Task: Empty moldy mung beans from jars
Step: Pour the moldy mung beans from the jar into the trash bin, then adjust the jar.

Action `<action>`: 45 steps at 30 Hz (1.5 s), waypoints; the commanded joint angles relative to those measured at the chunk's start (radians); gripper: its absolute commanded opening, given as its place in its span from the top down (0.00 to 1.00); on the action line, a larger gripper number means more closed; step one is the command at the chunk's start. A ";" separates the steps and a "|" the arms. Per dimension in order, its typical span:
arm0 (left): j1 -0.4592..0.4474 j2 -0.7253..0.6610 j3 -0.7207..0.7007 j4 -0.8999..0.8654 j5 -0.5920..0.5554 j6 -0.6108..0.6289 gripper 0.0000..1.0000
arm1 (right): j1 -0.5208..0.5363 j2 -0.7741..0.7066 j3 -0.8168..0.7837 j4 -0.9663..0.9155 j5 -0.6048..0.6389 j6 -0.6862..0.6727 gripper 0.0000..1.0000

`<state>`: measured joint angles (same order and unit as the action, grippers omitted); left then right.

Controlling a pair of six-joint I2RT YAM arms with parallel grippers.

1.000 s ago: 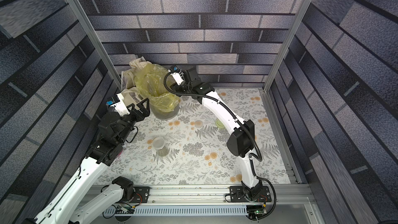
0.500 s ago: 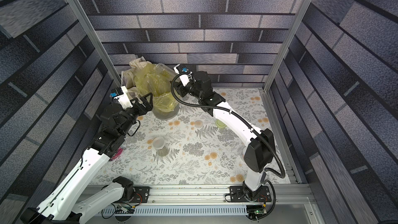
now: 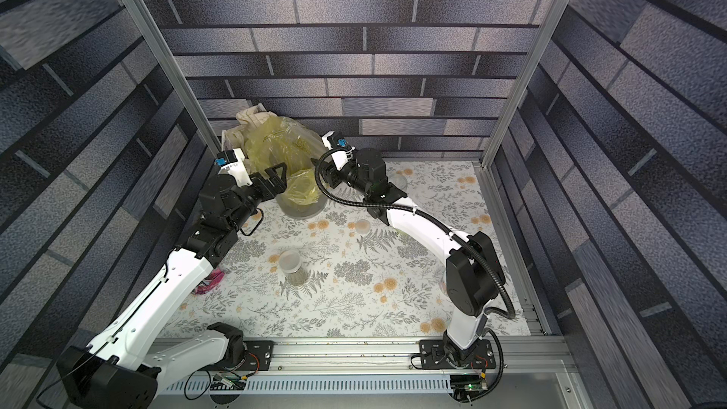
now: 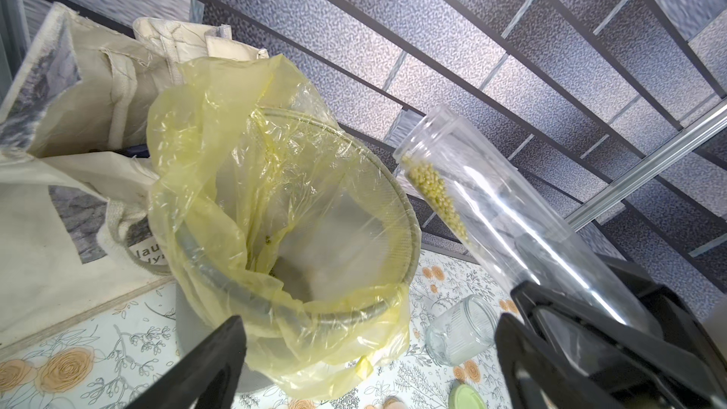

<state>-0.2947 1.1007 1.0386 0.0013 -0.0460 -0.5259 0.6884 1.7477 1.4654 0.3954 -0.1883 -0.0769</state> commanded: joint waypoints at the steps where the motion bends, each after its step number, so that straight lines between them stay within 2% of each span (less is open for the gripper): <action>1: 0.021 0.036 0.046 0.091 0.090 -0.038 0.00 | -0.006 -0.038 -0.017 0.173 -0.027 0.041 0.50; 6: 0.025 0.091 0.076 0.170 0.164 -0.058 0.00 | -0.007 -0.059 -0.085 0.278 -0.046 0.071 0.50; 14: 0.016 0.090 -0.027 0.475 0.297 -0.118 0.00 | -0.004 -0.129 -0.191 0.343 -0.048 0.075 0.50; 25: -0.042 0.193 0.009 0.683 0.468 -0.132 0.00 | 0.014 -0.233 -0.324 0.490 -0.135 0.170 0.49; 30: -0.093 0.228 0.045 0.691 0.474 -0.093 0.00 | 0.036 -0.268 -0.359 0.497 -0.159 0.165 0.49; 37: -0.123 0.268 0.064 0.741 0.478 -0.104 0.00 | 0.061 -0.301 -0.390 0.506 -0.170 0.161 0.48; 39: -0.131 0.275 0.064 0.762 0.478 -0.105 0.06 | 0.069 -0.307 -0.390 0.506 -0.173 0.154 0.48; 43: -0.136 0.283 0.064 0.796 0.498 -0.105 0.29 | 0.076 -0.314 -0.390 0.502 -0.175 0.152 0.46; 45: -0.136 0.280 0.065 0.792 0.501 -0.104 0.31 | 0.079 -0.316 -0.390 0.502 -0.175 0.151 0.45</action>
<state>-0.4385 1.3590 1.0878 0.7937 0.4477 -0.7425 0.7357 1.4765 1.0721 0.8646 -0.3099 0.0704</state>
